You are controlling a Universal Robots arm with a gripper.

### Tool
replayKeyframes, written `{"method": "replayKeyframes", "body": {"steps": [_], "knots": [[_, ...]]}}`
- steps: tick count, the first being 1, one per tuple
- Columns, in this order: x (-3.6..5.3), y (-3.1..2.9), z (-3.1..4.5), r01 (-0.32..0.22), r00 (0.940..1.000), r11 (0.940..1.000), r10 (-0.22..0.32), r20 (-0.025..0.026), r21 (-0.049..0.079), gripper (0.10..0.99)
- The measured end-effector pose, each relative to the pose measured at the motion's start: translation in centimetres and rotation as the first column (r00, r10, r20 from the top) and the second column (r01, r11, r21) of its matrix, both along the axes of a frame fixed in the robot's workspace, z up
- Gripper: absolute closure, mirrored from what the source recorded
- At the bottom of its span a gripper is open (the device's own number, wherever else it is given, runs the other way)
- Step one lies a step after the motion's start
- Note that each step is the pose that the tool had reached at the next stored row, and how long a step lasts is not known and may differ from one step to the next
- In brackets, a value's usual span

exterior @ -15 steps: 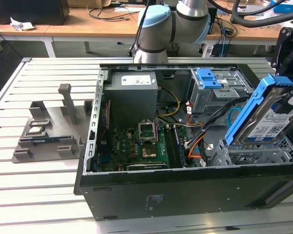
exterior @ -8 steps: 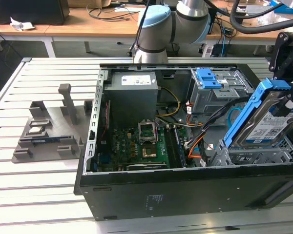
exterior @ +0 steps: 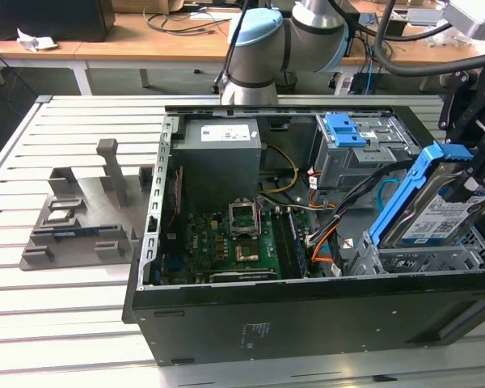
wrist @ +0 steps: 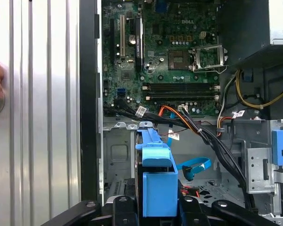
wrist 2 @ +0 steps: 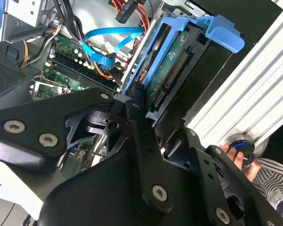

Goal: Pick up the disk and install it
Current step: 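Insert the disk into the insertion slot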

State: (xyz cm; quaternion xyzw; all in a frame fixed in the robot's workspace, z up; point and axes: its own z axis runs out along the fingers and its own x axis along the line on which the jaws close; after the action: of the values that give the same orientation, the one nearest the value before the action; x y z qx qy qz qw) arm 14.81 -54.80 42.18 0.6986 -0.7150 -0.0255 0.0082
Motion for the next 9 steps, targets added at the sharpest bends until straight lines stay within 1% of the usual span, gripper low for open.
{"method": "replayKeyframes", "body": {"steps": [2,9], "knots": [[0.00,0.00,-0.46,0.000,1.0000,1.0000,0.000,-0.0001,0.000,0.722],[0.00,0.00,-1.36,0.000,1.0000,1.0000,0.000,-0.0002,0.000,0.722]]}}
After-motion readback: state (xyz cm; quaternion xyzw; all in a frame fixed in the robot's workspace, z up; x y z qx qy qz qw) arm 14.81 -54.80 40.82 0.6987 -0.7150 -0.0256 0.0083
